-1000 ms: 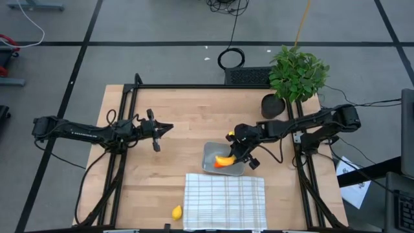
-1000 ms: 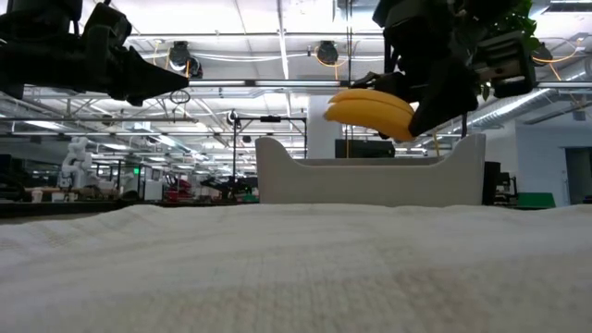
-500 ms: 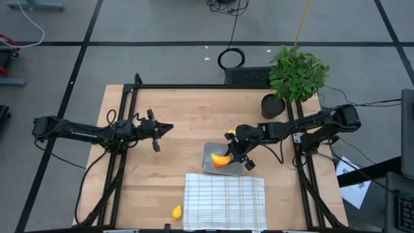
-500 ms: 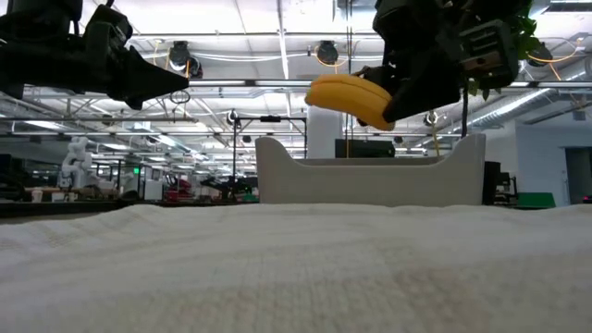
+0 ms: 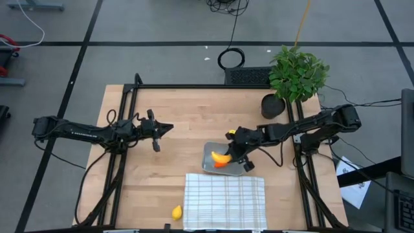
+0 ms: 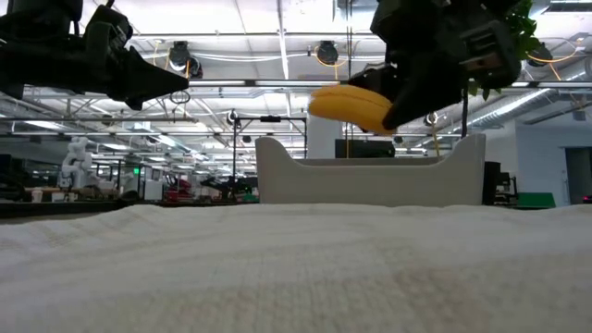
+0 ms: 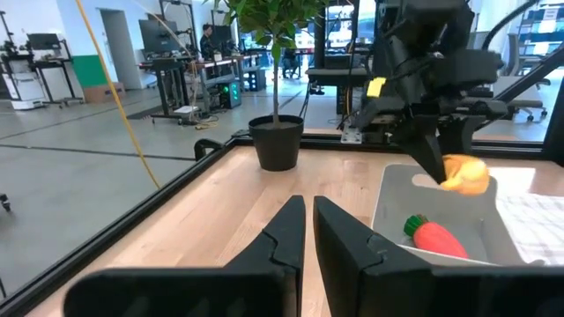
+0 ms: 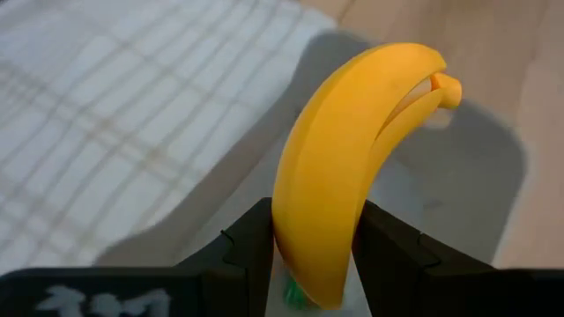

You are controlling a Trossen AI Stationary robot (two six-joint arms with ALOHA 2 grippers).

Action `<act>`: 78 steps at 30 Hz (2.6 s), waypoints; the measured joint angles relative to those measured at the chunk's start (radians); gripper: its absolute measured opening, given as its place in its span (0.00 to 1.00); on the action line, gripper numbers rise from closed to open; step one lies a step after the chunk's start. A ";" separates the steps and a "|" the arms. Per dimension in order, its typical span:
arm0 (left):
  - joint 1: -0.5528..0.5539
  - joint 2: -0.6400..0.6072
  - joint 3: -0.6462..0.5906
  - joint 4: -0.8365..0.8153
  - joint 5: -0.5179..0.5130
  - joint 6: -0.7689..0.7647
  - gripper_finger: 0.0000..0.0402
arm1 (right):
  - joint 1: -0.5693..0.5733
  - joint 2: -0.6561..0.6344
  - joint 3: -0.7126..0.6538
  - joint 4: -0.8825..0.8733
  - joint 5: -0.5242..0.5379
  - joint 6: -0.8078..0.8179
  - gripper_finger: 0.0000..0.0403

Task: Pick and placing Produce into tupperware
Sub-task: Put the yellow banana into the gray bin

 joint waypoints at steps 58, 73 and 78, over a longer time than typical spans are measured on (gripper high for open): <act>0.000 0.000 0.000 -0.007 0.002 -0.051 0.08 | 0.066 0.112 0.001 -0.019 0.078 -0.239 0.31; 0.000 0.000 0.000 -0.007 0.002 -0.056 0.08 | 0.066 0.112 0.000 -0.019 0.077 -0.212 0.31; 0.000 0.000 0.000 -0.007 0.002 -0.057 0.08 | 0.066 0.112 0.000 -0.021 0.077 -0.177 0.31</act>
